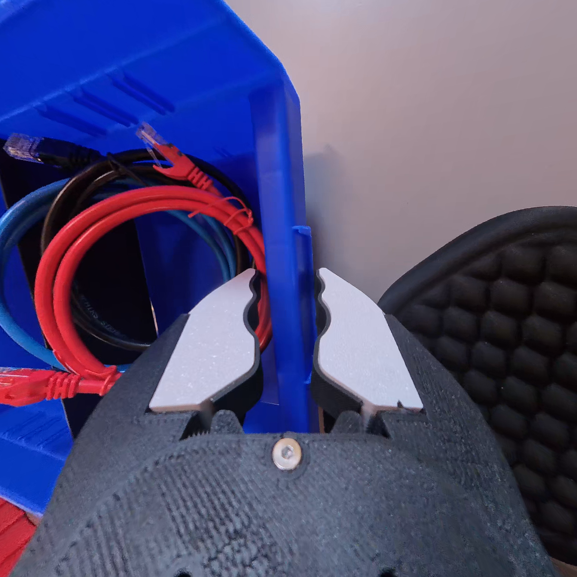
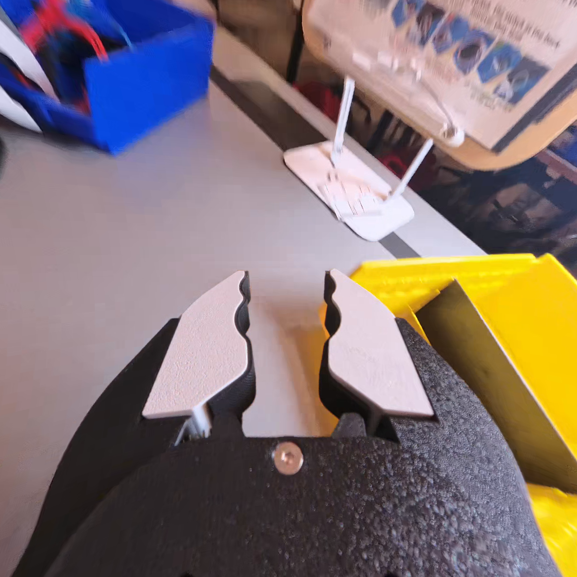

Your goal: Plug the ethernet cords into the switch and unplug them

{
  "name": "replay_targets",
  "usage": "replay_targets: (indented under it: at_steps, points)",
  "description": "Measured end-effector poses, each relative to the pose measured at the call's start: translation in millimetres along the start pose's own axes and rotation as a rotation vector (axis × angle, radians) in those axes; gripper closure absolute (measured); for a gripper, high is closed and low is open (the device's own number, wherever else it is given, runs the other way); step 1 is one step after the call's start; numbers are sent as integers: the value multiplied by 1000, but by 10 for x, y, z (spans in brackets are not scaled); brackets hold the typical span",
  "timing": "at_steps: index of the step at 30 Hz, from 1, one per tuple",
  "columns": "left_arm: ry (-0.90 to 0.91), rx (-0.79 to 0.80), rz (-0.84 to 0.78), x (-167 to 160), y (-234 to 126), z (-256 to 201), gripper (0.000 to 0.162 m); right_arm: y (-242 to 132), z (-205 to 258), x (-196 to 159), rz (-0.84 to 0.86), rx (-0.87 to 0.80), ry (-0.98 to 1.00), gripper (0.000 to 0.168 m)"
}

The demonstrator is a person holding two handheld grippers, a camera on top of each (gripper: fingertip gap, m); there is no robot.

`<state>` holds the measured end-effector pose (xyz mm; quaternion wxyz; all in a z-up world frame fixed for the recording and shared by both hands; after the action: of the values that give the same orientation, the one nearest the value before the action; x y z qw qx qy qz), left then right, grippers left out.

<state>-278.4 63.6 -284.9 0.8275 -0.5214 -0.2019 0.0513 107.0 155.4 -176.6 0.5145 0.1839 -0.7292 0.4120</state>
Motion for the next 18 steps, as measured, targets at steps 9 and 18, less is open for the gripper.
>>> replay_targets:
  at_steps: [9,18]
  points:
    - [61,24,-42,7,5,50,125,447,-203,64,-258,-61,216,125]
    - [-22,136,-186,249,-135,69,120,162,-603,-648,344,-293,-145,101]
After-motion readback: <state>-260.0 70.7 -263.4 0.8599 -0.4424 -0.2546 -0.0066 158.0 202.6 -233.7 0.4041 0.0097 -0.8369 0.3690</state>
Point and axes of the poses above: each gripper's, where its closed fingertips meet, y out along the fingers, x out of its top, z = x × y across the jaws, the point moved 1 cm from there along -y, back along the fingers, and after that the axes turned 8 degrees about y, right-handed, at the moved point
